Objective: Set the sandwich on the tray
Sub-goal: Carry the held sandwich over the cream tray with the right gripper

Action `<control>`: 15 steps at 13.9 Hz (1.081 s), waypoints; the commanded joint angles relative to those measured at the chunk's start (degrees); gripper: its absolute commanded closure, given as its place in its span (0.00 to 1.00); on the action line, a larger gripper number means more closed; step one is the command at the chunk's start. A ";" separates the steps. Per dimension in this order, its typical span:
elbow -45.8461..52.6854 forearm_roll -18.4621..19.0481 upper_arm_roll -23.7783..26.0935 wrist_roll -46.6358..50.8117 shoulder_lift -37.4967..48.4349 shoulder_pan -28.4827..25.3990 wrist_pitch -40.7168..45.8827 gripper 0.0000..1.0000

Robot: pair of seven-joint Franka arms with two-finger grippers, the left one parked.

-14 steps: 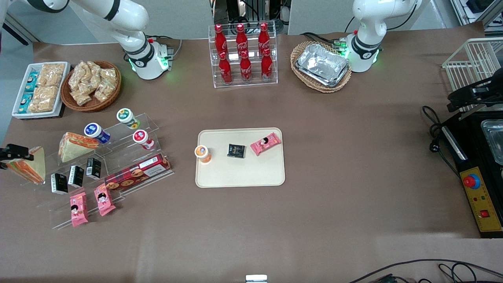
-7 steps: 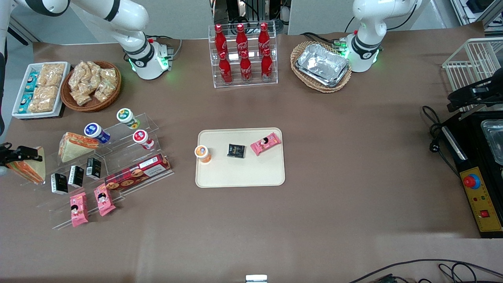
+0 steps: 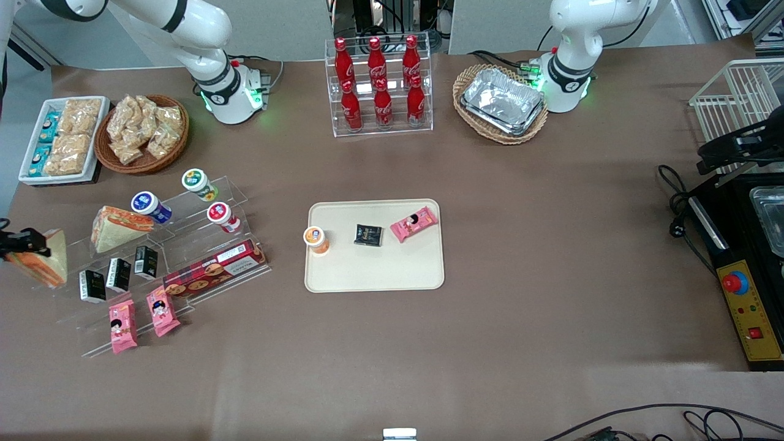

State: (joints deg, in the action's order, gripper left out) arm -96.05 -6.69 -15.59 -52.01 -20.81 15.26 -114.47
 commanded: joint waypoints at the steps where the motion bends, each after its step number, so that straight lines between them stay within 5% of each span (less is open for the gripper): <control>1: 2.25 0.01 0.30 0.24 7.17 -5.31 2.40 1.00; 7: 10.27 2.83 0.48 32.69 8.50 -24.45 16.29 1.00; 15: 10.44 2.21 0.48 93.70 0.52 -49.43 8.23 1.00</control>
State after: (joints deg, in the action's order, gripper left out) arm -87.22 -4.95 -14.22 24.68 -14.95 -29.46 -102.17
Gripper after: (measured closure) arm 0.767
